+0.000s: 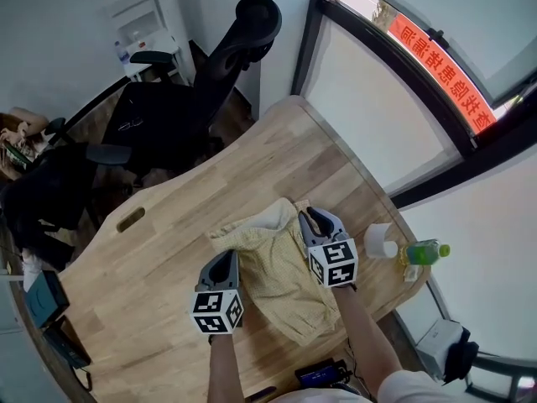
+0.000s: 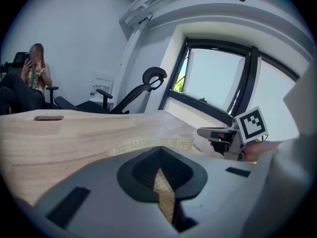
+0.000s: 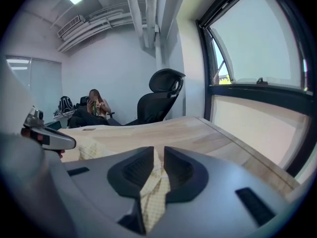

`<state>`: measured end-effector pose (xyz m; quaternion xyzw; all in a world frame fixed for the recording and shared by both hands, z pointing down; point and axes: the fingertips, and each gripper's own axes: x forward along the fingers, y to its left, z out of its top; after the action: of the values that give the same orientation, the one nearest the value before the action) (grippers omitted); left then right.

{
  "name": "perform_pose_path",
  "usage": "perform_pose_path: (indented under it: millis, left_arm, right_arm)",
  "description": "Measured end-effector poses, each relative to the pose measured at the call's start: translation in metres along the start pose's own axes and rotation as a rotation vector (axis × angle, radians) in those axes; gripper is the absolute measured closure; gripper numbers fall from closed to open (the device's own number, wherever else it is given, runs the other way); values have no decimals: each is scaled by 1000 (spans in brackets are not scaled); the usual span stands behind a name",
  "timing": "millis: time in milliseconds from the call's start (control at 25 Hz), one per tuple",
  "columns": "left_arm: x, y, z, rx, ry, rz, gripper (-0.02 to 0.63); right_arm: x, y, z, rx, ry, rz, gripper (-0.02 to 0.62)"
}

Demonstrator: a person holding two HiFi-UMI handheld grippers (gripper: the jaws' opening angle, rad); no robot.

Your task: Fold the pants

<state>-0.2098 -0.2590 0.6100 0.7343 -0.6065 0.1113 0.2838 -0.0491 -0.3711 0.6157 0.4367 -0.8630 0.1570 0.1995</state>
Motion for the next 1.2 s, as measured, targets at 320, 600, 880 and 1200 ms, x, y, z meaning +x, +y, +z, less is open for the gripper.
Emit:
perform_pose_path:
  millis: [320,600,880,1200]
  left_arm:
    - [-25,-4,17,-63,-134,-7,599]
    - [-46,-23,25,26,-151,21,600]
    - [-92,-62,21,36,-207,-6,598]
    - [-152,-101,18,105,-280,-4,599]
  right_arm:
    - [-38,30,1,38,-41,96,586]
    - [-80,38,3,31,-74,58,589]
    - [-143,50,-2,-18,-105,36,589]
    - [-211,62,-2,-36,-162,28,589]
